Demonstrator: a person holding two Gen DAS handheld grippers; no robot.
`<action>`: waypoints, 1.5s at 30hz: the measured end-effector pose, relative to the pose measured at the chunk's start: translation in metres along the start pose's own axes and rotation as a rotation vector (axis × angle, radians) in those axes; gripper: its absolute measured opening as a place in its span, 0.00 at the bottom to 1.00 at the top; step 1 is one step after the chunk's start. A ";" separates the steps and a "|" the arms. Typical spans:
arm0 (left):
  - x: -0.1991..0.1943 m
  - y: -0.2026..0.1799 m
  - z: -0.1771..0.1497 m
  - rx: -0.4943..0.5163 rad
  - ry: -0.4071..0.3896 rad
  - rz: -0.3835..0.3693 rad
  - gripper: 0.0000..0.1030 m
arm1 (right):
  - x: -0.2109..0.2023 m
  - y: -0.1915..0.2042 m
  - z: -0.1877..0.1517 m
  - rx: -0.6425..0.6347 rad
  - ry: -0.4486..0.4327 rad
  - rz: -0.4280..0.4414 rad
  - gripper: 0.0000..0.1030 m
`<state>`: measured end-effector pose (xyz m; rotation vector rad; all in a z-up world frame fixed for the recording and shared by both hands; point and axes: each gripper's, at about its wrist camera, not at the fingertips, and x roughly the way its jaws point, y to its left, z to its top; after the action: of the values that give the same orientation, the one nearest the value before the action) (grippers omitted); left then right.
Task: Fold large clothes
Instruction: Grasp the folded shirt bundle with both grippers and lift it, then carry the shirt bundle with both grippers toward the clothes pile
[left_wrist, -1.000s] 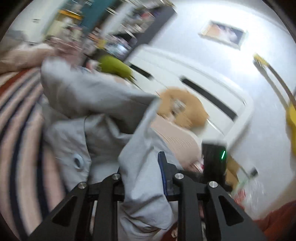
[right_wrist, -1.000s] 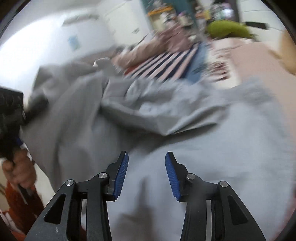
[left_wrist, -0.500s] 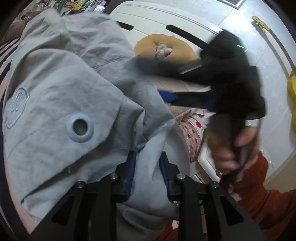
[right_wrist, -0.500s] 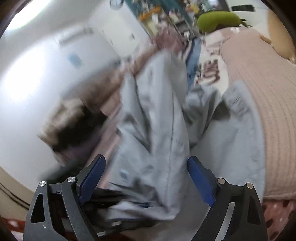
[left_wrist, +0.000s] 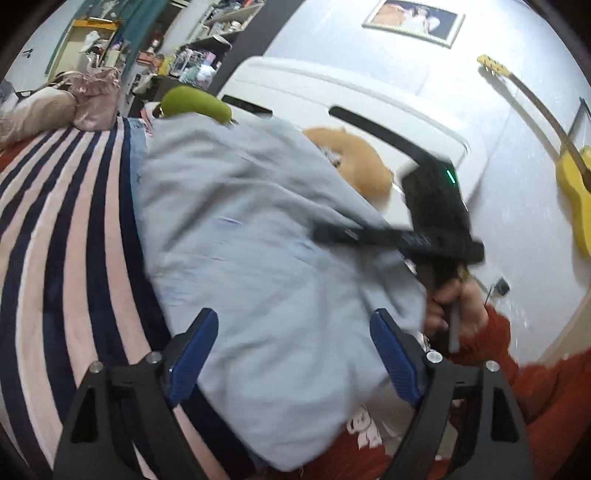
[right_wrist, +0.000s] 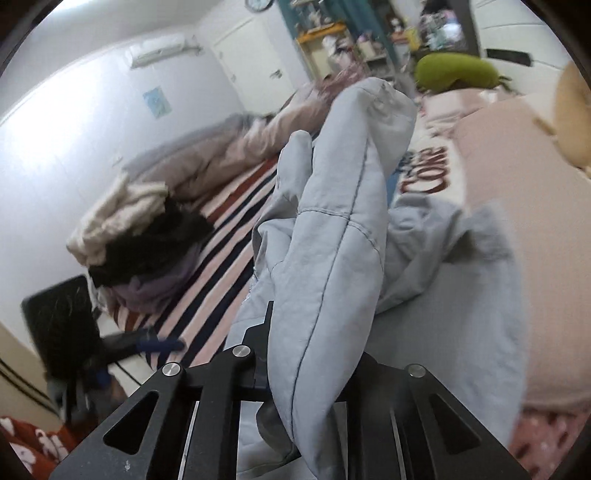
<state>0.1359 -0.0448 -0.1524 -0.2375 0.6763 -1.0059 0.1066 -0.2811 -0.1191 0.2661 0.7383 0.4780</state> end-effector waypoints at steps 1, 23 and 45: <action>0.007 0.002 0.006 -0.006 -0.003 0.000 0.80 | -0.010 -0.008 -0.002 0.016 -0.009 -0.011 0.09; 0.125 0.091 -0.036 -0.353 0.208 -0.040 0.54 | -0.007 -0.107 -0.114 0.255 0.172 -0.067 0.40; -0.086 0.151 -0.067 -0.406 0.128 0.209 0.74 | 0.115 -0.034 -0.084 0.194 0.333 0.289 0.77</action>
<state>0.1699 0.1153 -0.2413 -0.4495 1.0009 -0.6812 0.1321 -0.2467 -0.2593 0.4857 1.0804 0.7367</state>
